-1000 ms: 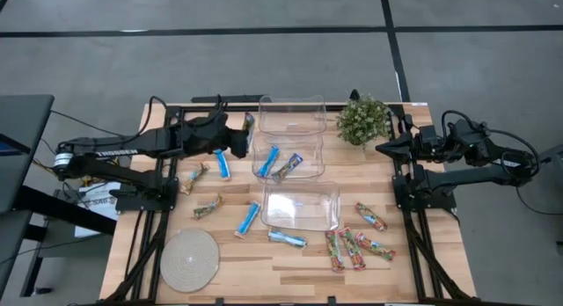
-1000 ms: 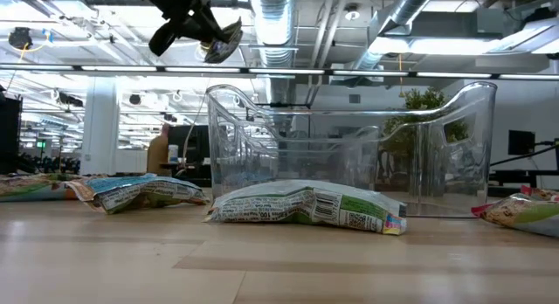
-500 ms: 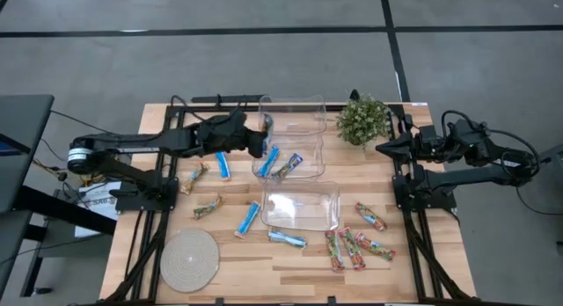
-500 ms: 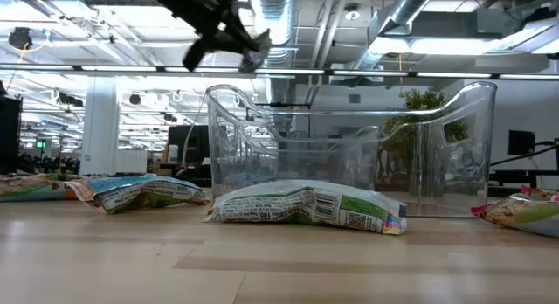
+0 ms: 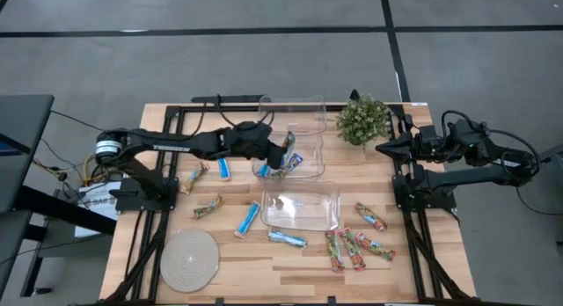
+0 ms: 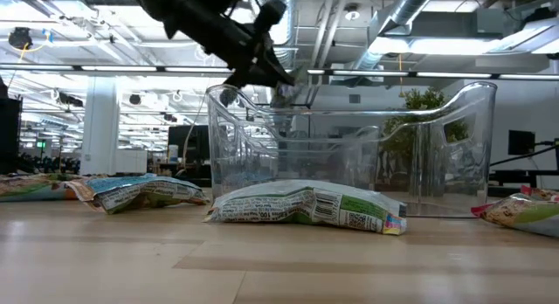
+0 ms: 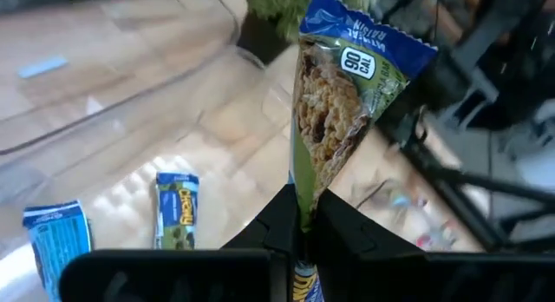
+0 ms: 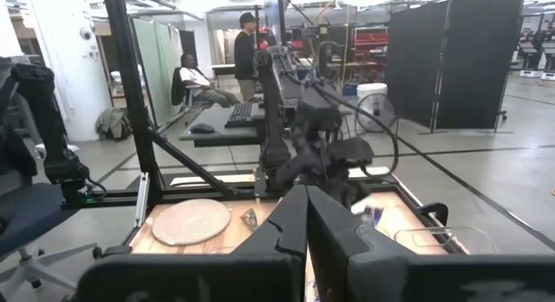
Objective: Pick and place Granola Bars by type
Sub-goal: Put the blue granola bar into the middle transparent bin
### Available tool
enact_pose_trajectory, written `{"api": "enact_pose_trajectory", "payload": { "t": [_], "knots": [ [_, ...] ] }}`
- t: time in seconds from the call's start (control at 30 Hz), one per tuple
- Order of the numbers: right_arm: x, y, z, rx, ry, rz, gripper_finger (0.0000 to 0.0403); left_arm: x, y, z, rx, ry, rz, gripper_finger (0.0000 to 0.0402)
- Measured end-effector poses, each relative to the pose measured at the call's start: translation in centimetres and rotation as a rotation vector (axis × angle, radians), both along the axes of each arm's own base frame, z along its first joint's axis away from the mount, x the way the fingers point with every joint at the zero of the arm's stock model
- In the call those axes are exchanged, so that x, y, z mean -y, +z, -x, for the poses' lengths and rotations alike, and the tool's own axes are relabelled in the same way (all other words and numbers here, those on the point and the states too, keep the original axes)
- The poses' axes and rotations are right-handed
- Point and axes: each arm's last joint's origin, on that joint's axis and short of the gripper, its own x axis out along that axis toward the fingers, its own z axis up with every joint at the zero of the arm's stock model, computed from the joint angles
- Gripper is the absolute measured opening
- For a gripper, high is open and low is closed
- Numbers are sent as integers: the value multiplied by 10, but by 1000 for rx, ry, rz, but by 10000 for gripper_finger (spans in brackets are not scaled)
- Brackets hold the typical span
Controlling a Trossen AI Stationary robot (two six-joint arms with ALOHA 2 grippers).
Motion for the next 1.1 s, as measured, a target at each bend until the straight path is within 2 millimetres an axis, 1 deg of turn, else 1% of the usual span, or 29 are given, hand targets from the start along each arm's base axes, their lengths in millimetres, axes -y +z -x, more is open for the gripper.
{"api": "enact_pose_trajectory", "payload": {
  "t": [0.17, 0.3, 0.4, 0.53, 0.67, 1.1],
  "knots": [
    [0, 0, 0, 0, 0, 0, 0, -5, -3, -17, -122, -74, -86, 18],
    [0, 0, 0, 0, 0, 0, 0, -11, -4, -27, -220, -61, -154, 18],
    [0, 0, 0, 0, 0, 0, 0, -18, -7, -33, -282, -44, -171, 18],
    [0, 0, 0, 0, 0, 0, 0, -23, -16, -40, -345, -41, -153, 18],
    [0, 0, 0, 0, 0, 0, 0, -23, -25, -44, -356, -65, -86, 18],
    [0, 0, 0, 0, 0, 0, 0, -23, -45, -42, -453, -91, 31, 18]
  ]
}}
